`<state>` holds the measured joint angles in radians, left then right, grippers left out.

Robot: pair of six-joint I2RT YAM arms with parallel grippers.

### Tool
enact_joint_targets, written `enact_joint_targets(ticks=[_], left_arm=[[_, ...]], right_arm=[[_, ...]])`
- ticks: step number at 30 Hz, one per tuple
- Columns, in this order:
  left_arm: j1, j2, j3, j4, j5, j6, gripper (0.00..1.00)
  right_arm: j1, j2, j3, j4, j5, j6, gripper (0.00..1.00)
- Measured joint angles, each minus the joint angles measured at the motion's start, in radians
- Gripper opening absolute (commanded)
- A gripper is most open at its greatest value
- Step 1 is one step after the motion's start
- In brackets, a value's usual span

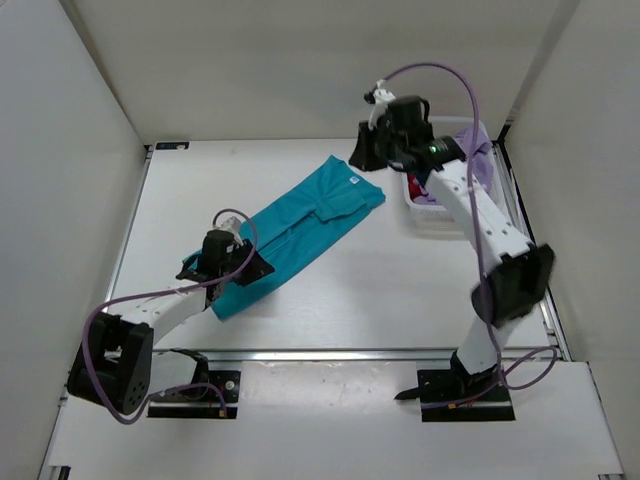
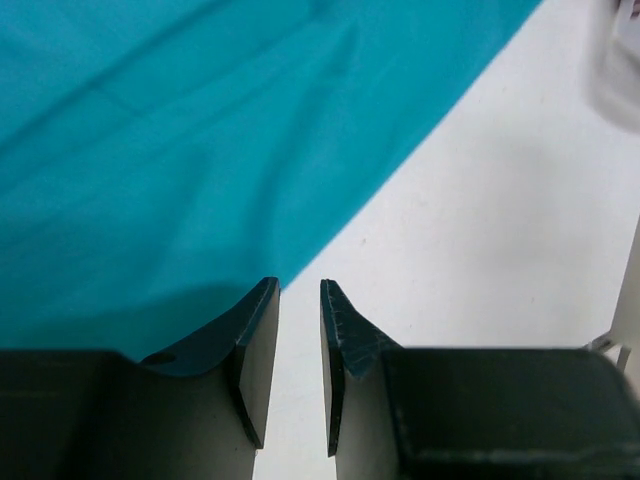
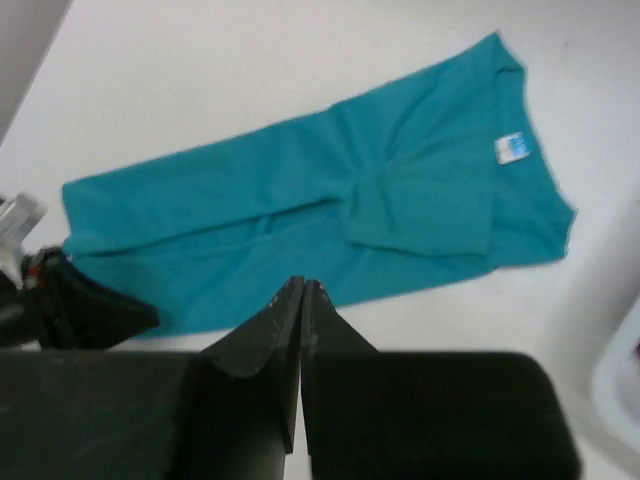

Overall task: Fold and stack the t-shirts
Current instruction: Rotate the tshirt 90 degrees

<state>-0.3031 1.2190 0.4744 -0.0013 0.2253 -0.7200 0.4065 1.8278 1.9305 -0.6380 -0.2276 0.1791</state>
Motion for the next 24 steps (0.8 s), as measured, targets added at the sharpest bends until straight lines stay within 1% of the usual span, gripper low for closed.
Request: enact_joint_targets(ticks=[2, 4, 5, 7, 10, 13, 14, 17, 21, 24], left_arm=[[-0.034, 0.014, 0.004, -0.003, 0.003, 0.007, 0.35], [-0.066, 0.037, 0.017, -0.005, 0.004, 0.011, 0.34], [-0.082, 0.047, 0.023, -0.003, 0.005, 0.013, 0.35], [-0.115, 0.065, 0.033, 0.006, 0.009, 0.014, 0.34], [-0.152, 0.085, 0.037, 0.022, 0.020, 0.013, 0.34], [-0.172, 0.096, 0.037, 0.033, 0.032, 0.014, 0.34], [-0.178, 0.098, 0.037, 0.034, 0.034, 0.014, 0.35], [-0.192, 0.099, 0.037, 0.040, 0.036, 0.013, 0.35], [-0.199, 0.100, 0.037, 0.045, 0.049, 0.014, 0.35], [-0.195, 0.100, 0.042, 0.043, 0.055, 0.016, 0.35]], right_arm=[[0.003, -0.160, -0.276, 0.092, -0.030, 0.012, 0.00], [-0.026, -0.212, -0.463, 0.165, -0.033, 0.031, 0.00], [-0.036, -0.212, -0.525, 0.200, -0.031, 0.036, 0.00], [-0.052, -0.137, -0.605, 0.258, -0.014, 0.045, 0.00], [-0.048, 0.028, -0.661, 0.287, 0.002, 0.058, 0.00], [-0.047, 0.125, -0.658, 0.292, 0.014, 0.068, 0.01], [-0.047, 0.134, -0.648, 0.296, 0.010, 0.068, 0.00], [-0.046, 0.177, -0.569, 0.301, 0.037, 0.065, 0.00], [-0.049, 0.330, -0.362, 0.276, 0.062, 0.061, 0.00], [-0.058, 0.467, -0.138, 0.219, 0.055, 0.063, 0.00]])
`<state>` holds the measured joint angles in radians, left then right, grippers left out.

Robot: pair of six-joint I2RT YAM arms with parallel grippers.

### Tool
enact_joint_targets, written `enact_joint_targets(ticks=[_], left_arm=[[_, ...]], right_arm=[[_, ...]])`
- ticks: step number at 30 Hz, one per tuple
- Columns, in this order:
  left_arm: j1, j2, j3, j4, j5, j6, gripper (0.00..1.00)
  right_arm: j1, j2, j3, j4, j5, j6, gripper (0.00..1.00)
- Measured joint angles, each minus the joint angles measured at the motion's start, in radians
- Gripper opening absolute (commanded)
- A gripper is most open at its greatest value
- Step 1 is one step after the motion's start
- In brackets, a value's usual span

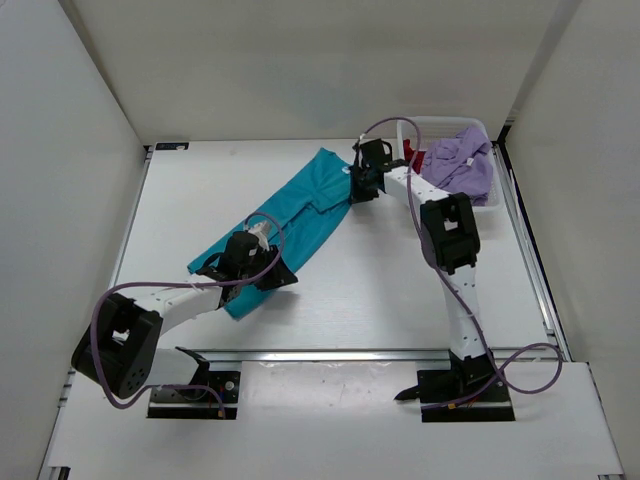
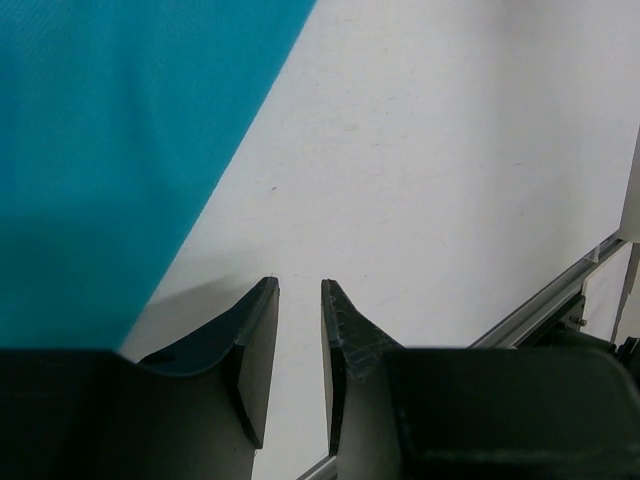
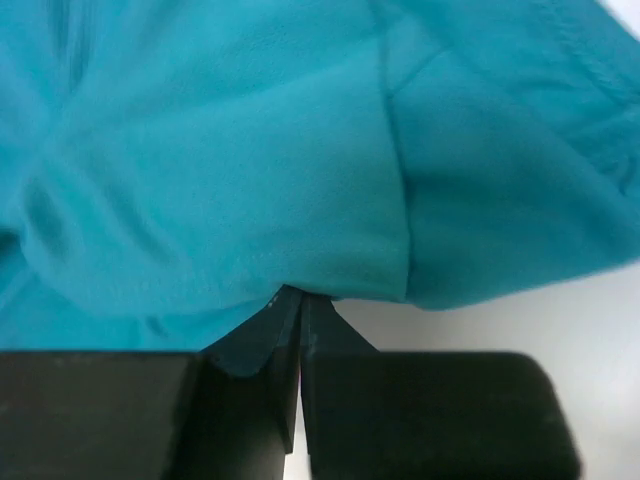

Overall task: Fold and stack the t-shirts
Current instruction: Rotate the tshirt 90 degrees

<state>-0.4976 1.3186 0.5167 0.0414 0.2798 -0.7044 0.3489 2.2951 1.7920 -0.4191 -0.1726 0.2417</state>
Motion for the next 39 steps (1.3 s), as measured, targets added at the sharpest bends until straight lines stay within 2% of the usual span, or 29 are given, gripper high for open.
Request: enact_joint_targets(ticks=[2, 5, 6, 8, 11, 13, 16, 19, 22, 27, 33, 39], left_arm=[[0.004, 0.000, 0.010, -0.005, 0.002, 0.002, 0.35], [0.005, 0.000, 0.029, -0.015, 0.000, 0.005, 0.35], [0.005, 0.000, 0.036, -0.019, 0.000, 0.006, 0.35], [0.005, 0.000, 0.047, -0.023, 0.001, 0.006, 0.35], [0.007, -0.003, 0.061, -0.041, -0.003, 0.010, 0.37], [0.023, -0.018, 0.062, -0.059, -0.001, 0.014, 0.36], [0.085, -0.050, 0.062, -0.089, 0.004, 0.022, 0.37], [0.158, -0.105, 0.061, -0.122, 0.002, 0.037, 0.37], [0.217, -0.159, 0.058, -0.146, 0.002, 0.055, 0.38], [0.273, -0.193, 0.052, -0.181, 0.005, 0.081, 0.38], [0.264, -0.198, 0.050, -0.201, 0.005, 0.096, 0.38], [0.272, -0.196, 0.047, -0.211, 0.006, 0.110, 0.38]], right_arm=[[-0.010, 0.115, 0.200, -0.068, 0.004, -0.005, 0.02], [-0.033, 0.341, 0.652, -0.213, 0.005, -0.009, 0.07], [-0.043, 0.380, 0.739, -0.214, -0.002, -0.005, 0.08], [-0.060, 0.359, 0.752, -0.255, -0.023, -0.001, 0.11], [-0.069, 0.234, 0.632, -0.319, -0.004, -0.019, 0.12], [-0.046, 0.091, 0.455, -0.321, 0.030, -0.032, 0.12], [0.040, -0.197, 0.068, -0.221, 0.024, -0.014, 0.20], [0.155, -0.458, -0.297, -0.038, -0.011, 0.039, 0.31], [0.297, -0.600, -0.546, 0.112, -0.050, 0.118, 0.33], [0.431, -0.546, -0.735, 0.328, -0.073, 0.269, 0.37], [0.469, -0.435, -0.778, 0.500, -0.084, 0.396, 0.40], [0.468, -0.348, -0.737, 0.614, -0.107, 0.474, 0.28]])
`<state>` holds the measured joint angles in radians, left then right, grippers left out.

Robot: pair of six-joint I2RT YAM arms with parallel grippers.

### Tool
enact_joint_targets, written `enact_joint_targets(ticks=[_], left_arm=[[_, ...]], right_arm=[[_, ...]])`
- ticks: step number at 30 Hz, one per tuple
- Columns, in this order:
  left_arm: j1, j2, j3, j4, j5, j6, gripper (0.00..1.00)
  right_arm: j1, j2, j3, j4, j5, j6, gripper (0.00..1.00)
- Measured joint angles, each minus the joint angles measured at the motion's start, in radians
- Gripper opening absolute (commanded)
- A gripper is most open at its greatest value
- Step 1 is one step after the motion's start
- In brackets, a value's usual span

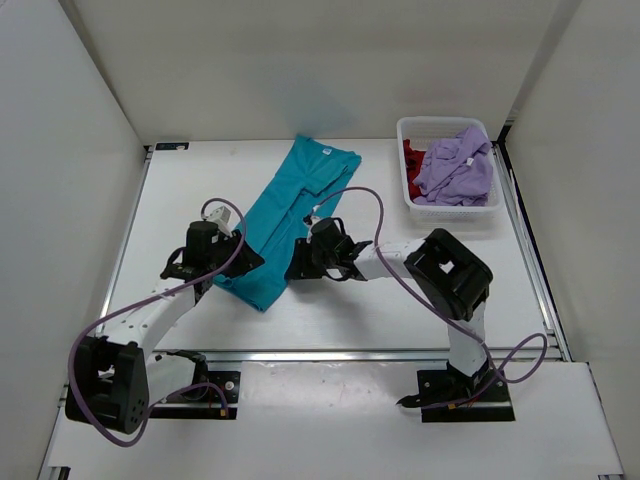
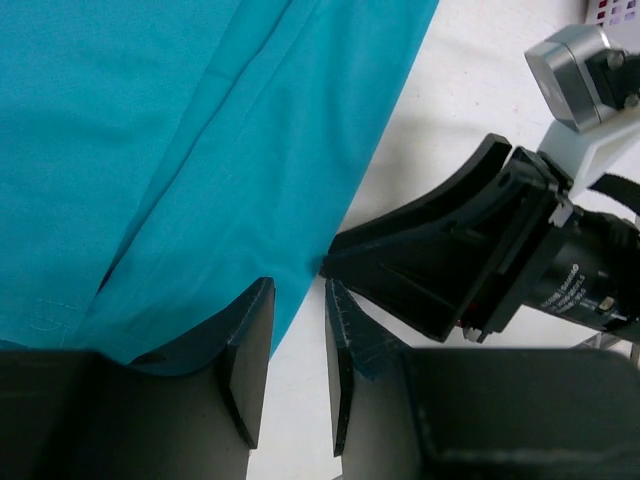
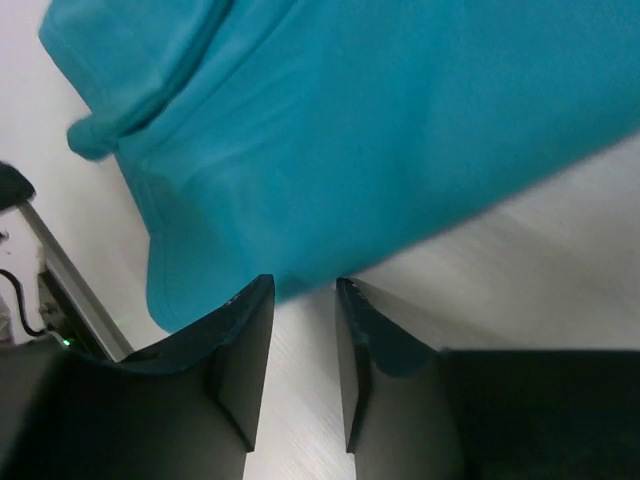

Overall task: Fold and stack the t-shirts
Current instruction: Rotate the tshirt 90 degrees

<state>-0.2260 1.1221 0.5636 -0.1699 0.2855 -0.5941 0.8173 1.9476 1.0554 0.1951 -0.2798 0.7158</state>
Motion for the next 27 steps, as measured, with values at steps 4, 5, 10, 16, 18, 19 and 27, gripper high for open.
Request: enact_joint_targets(ticks=[4, 5, 10, 16, 18, 19, 27], left_arm=[[-0.003, 0.003, 0.000, -0.003, -0.001, 0.005, 0.38], [-0.006, 0.005, 0.000, -0.004, -0.001, 0.006, 0.37], [-0.055, 0.029, 0.000, -0.002, -0.014, 0.006, 0.38], [-0.187, 0.094, 0.000, 0.009, -0.035, 0.001, 0.40], [-0.216, 0.108, -0.001, 0.006, -0.043, 0.004, 0.42], [-0.221, 0.108, -0.005, 0.003, -0.053, 0.006, 0.42], [-0.188, 0.032, -0.098, -0.043, -0.143, 0.031, 0.51]], right_arm=[[-0.012, 0.045, 0.032, 0.026, -0.018, 0.022, 0.03], [-0.015, 0.050, 0.032, 0.025, -0.022, 0.027, 0.00], [-0.064, -0.013, -0.047, 0.015, -0.029, 0.012, 0.00], [-0.250, -0.244, -0.246, -0.097, -0.040, -0.078, 0.25], [-0.305, -0.323, -0.301, -0.122, -0.039, -0.101, 0.35], [-0.319, -0.360, -0.323, -0.135, -0.040, -0.111, 0.36], [-0.241, -0.591, -0.487, -0.180, -0.048, -0.130, 0.38]])
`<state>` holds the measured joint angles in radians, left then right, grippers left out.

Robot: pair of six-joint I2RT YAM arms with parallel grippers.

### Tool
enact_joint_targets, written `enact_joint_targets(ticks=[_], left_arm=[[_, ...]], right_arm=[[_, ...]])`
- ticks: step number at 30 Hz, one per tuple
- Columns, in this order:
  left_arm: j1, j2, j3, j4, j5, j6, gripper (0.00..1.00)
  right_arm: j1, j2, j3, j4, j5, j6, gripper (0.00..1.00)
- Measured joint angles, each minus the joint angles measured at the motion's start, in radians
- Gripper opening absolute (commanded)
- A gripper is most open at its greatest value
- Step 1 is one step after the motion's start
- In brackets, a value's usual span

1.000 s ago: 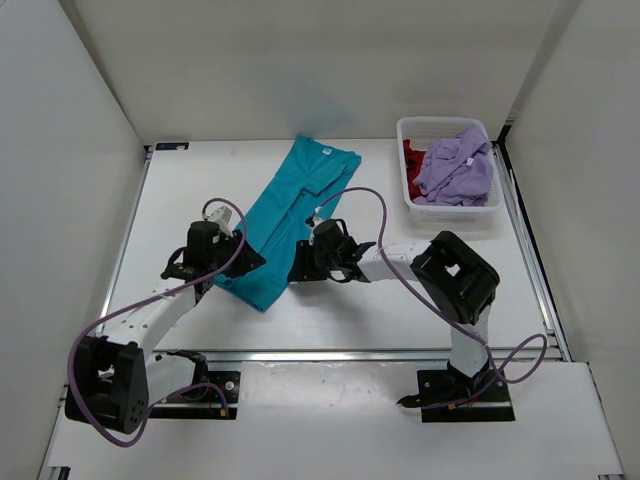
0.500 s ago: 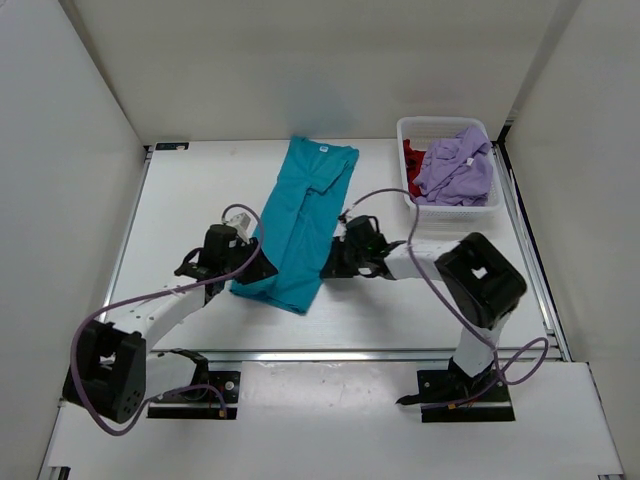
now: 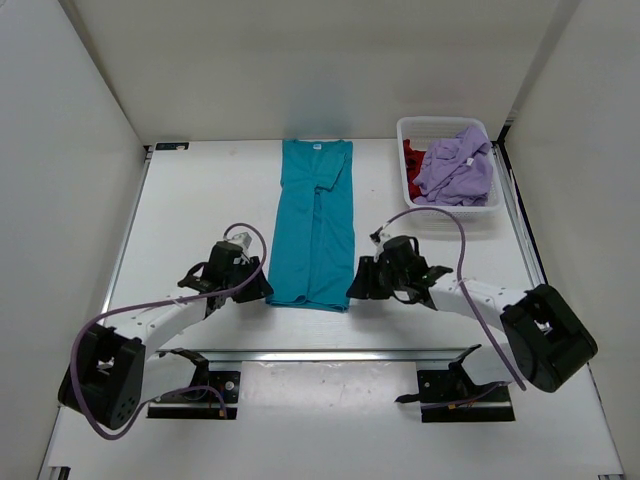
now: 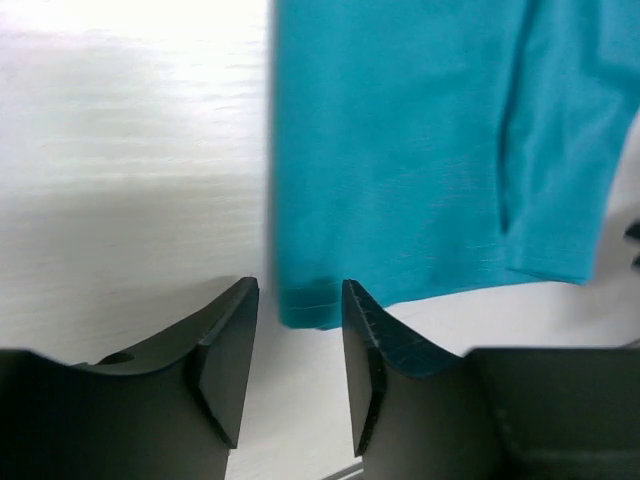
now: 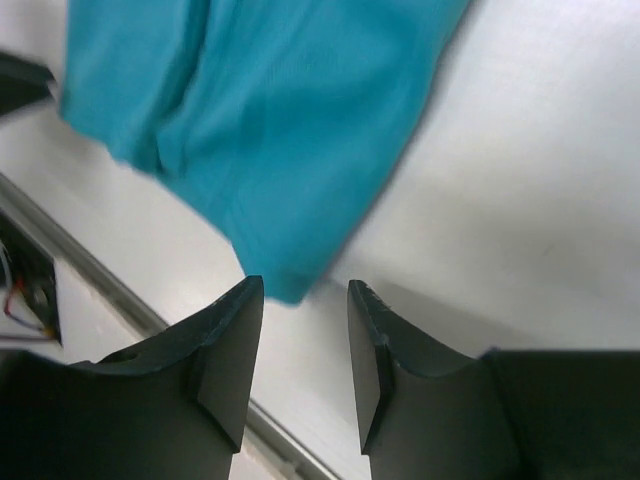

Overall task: Fold and stack the t-shirts
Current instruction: Grab the bottom of the folded rectangular tshirt with both arms

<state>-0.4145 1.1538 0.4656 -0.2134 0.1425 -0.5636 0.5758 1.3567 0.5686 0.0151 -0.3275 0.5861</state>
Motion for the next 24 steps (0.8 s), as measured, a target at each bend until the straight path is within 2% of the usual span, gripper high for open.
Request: enact_joint_targets(ticks=[6, 12, 14, 17, 19, 20, 23, 24], left_arm=[[0.037, 0.002, -0.042, 0.002, -0.015, 0.002, 0.60], [0.031, 0.043, -0.042, 0.075, 0.005, -0.014, 0.56], [0.029, 0.057, -0.042, 0.097, 0.016, -0.024, 0.48], [0.016, 0.074, -0.045, 0.116, 0.023, -0.036, 0.37], [0.003, 0.077, -0.047, 0.116, 0.028, -0.042, 0.32], [-0.002, 0.078, -0.049, 0.115, 0.031, -0.043, 0.24], [-0.011, 0.076, -0.058, 0.109, 0.040, -0.048, 0.15], [-0.012, 0.071, -0.061, 0.106, 0.043, -0.050, 0.10]], right_arm=[[0.063, -0.008, -0.100, 0.028, -0.032, 0.052, 0.40], [0.065, 0.031, -0.101, 0.113, -0.054, 0.091, 0.40], [0.065, 0.043, -0.101, 0.136, -0.064, 0.100, 0.40], [0.065, 0.063, -0.102, 0.166, -0.072, 0.111, 0.32], [0.064, 0.082, -0.102, 0.182, -0.078, 0.121, 0.23], [0.064, 0.089, -0.102, 0.189, -0.080, 0.126, 0.16], [0.066, 0.098, -0.102, 0.198, -0.080, 0.131, 0.01], [0.069, 0.098, -0.102, 0.199, -0.079, 0.132, 0.00]])
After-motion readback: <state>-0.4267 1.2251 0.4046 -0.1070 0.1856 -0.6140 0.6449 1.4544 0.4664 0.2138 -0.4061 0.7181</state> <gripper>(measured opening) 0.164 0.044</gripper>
